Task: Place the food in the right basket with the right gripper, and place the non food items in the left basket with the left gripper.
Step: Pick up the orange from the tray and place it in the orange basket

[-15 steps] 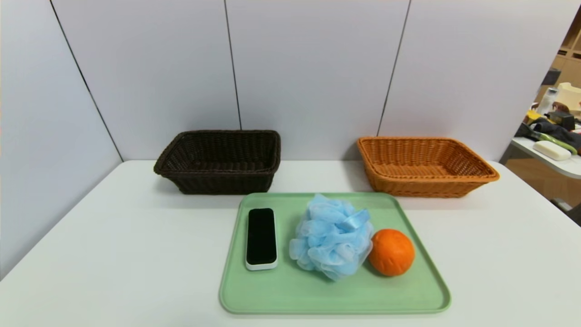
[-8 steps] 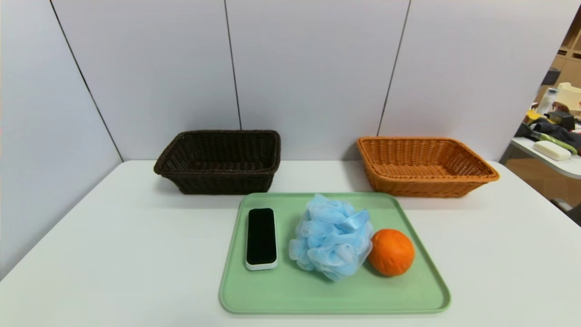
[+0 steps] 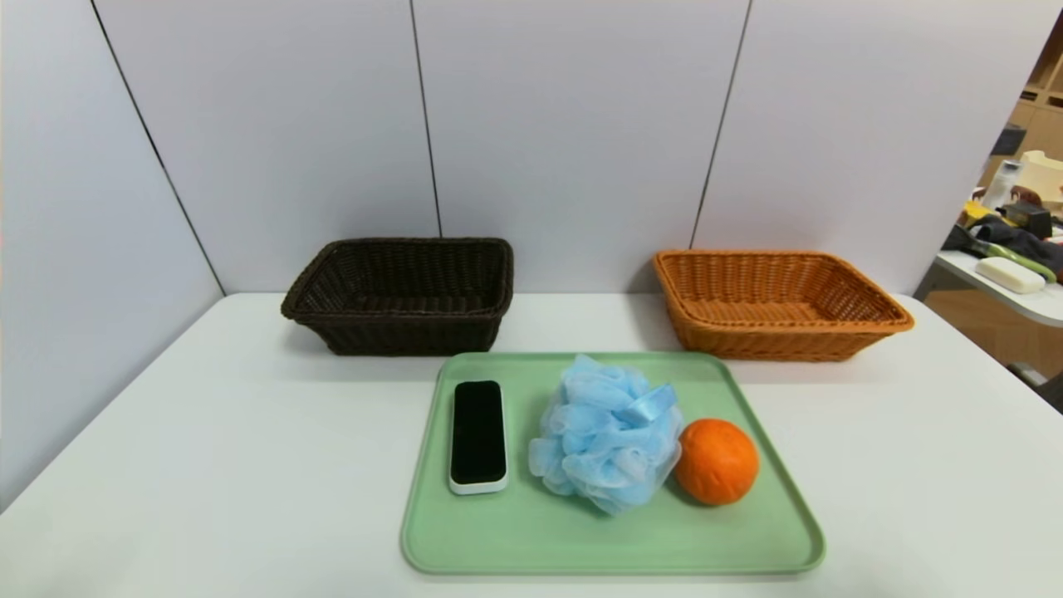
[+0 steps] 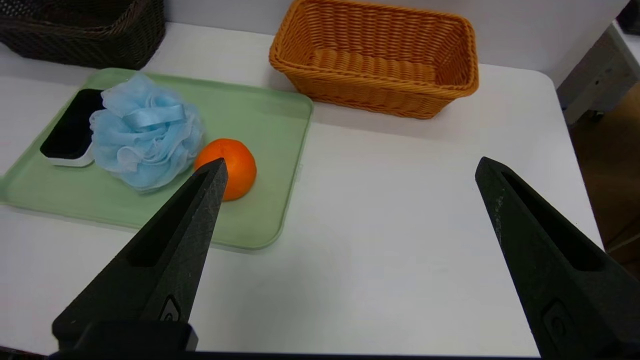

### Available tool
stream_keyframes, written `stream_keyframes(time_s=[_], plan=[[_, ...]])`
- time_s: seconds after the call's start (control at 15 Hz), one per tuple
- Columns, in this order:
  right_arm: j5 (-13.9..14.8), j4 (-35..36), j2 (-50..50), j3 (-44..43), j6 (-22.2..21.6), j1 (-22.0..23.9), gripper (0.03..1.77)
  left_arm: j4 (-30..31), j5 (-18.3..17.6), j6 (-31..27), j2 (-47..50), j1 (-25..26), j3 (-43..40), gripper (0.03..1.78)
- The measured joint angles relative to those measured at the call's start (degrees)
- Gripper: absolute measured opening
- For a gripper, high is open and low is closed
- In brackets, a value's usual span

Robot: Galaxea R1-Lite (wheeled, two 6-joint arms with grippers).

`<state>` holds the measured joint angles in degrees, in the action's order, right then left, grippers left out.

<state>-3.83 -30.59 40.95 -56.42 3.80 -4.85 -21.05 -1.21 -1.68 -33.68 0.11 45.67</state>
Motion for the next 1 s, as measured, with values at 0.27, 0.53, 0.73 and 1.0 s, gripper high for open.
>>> stream_keyframes(time_s=[0.27, 0.53, 0.73, 1.0], plan=[[0.06, -1.66, 10.95, -6.56, -0.23, -3.13, 1.71, 1.05, -0.46, 0.41, -10.74, -0.04, 3.21, 1.69], [0.04, -4.61, 22.09, -11.58, -1.08, -3.91, 1.71, 1.29, -0.46, 1.00, -21.27, -0.46, 8.47, 1.69], [-0.83, -4.85, 29.15, -13.40, -2.21, -6.30, 1.71, 1.38, -0.27, 3.50, -27.94, -4.84, 11.36, 1.69], [-1.12, -5.41, 36.01, -13.86, -3.34, -10.03, 1.71, 2.73, 1.34, 5.62, -35.04, -9.80, 12.90, 1.69]])
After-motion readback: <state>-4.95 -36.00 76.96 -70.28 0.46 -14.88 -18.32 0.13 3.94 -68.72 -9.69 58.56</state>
